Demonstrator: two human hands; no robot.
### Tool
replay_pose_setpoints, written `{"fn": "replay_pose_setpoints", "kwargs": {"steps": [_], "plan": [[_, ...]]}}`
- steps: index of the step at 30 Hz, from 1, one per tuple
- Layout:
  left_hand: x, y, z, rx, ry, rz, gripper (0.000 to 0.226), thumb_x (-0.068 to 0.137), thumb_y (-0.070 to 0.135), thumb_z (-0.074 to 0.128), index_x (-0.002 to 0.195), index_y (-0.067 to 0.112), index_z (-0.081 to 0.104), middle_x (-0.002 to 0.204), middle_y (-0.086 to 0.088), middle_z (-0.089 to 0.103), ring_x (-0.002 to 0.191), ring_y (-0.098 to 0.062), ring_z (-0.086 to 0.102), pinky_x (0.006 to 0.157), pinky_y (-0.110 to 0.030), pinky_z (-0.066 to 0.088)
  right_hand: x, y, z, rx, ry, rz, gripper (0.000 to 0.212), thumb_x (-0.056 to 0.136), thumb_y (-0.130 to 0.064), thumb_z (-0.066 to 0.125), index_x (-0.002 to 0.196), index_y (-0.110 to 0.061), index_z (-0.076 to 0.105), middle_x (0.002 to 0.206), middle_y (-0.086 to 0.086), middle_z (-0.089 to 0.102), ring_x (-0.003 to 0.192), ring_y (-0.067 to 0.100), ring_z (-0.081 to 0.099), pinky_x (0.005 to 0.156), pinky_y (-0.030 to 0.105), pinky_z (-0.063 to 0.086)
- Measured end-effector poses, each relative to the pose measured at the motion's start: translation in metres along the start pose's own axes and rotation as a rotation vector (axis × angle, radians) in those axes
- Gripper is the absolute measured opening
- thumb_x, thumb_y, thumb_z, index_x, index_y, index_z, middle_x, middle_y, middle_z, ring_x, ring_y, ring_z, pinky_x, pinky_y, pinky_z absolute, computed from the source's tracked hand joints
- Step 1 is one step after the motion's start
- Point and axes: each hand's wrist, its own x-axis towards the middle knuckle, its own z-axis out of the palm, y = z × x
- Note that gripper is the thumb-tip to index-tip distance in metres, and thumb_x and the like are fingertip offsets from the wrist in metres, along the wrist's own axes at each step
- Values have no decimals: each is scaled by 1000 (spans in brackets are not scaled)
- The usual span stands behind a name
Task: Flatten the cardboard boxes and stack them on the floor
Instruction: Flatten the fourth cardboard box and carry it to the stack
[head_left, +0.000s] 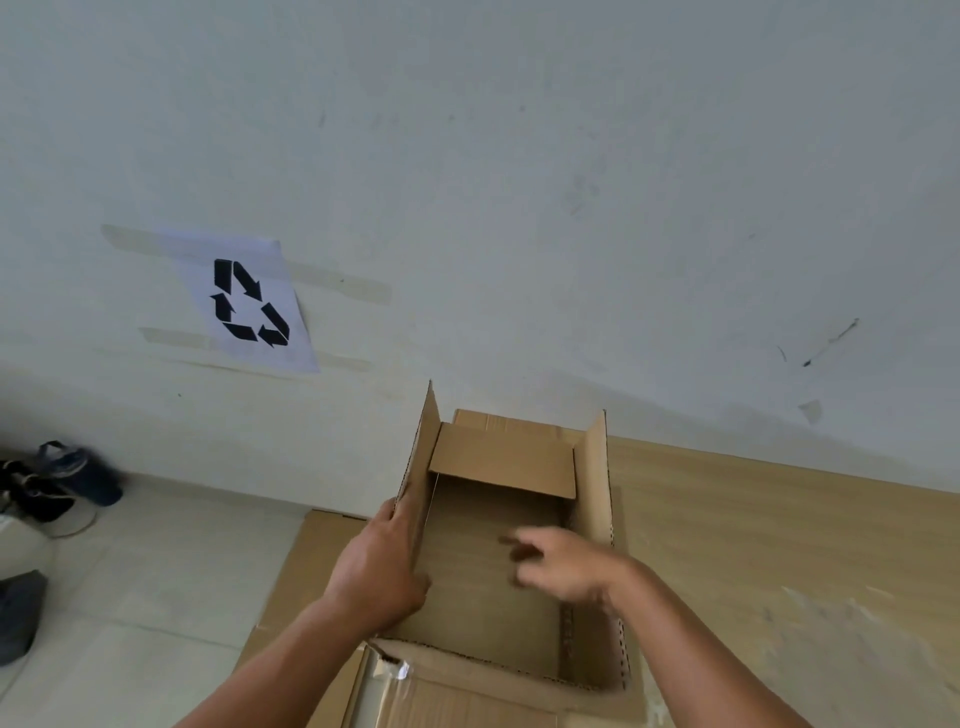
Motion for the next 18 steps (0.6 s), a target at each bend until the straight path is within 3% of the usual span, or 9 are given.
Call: {"fn": "replay_pose_setpoints", "kwargs": {"steps": [3, 7, 9, 11, 14, 18], "plan": [[0, 4, 4, 59, 9, 29, 107, 78, 25, 74, 155, 27, 1, 150, 2, 36, 105, -19, 64, 79, -26, 58, 19, -11, -6, -31, 151, 94, 78, 91, -13, 57, 156, -28, 17, 161, 4, 26, 131, 20, 47, 87, 22, 44], [1, 7, 7, 89, -7, 45, 106, 82, 17, 69, 156, 26, -5, 158, 2, 23, 94, -17, 66, 71, -27, 59, 34, -15, -24, 42, 235, 156, 77, 93, -13, 52, 157, -24, 12, 163, 5, 19, 145, 29, 28, 112, 38, 32], [2, 7, 8, 111, -26, 39, 110, 79, 4, 65, 156, 26, -10, 162, 0, 12, 85, -13, 64, 66, -24, 58, 37, -18, -35, 132, 276, 136, 77, 92, -18, 57, 157, -22, 15, 163, 5, 19, 147, 29, 23, 116, 41, 25], [3, 7, 9, 116, -41, 35, 113, 76, -2, 62, 156, 26, -12, 165, 1, 4, 89, -14, 64, 68, -26, 58, 35, -24, -47, 189, 322, 98, 78, 90, -21, 60, 156, -22, 18, 162, 4, 20, 147, 27, 23, 118, 40, 24], [4, 2, 12, 100, -32, 52, 111, 75, -5, 57, 156, 28, -11, 165, 4, 4, 104, -20, 65, 76, -32, 59, 31, -28, -66, 2, 402, 37, 77, 93, -25, 54, 157, -24, 10, 163, 2, 15, 149, 25, 18, 117, 36, 23], [1, 1, 11, 135, -12, 63, 106, 77, -3, 54, 156, 30, -8, 164, 9, 6, 102, -21, 66, 69, -31, 56, 27, -16, -84, -360, 552, 65, 82, 95, -30, 52, 157, -24, -1, 165, 8, 1, 151, 29, -5, 123, 43, 7]]}}
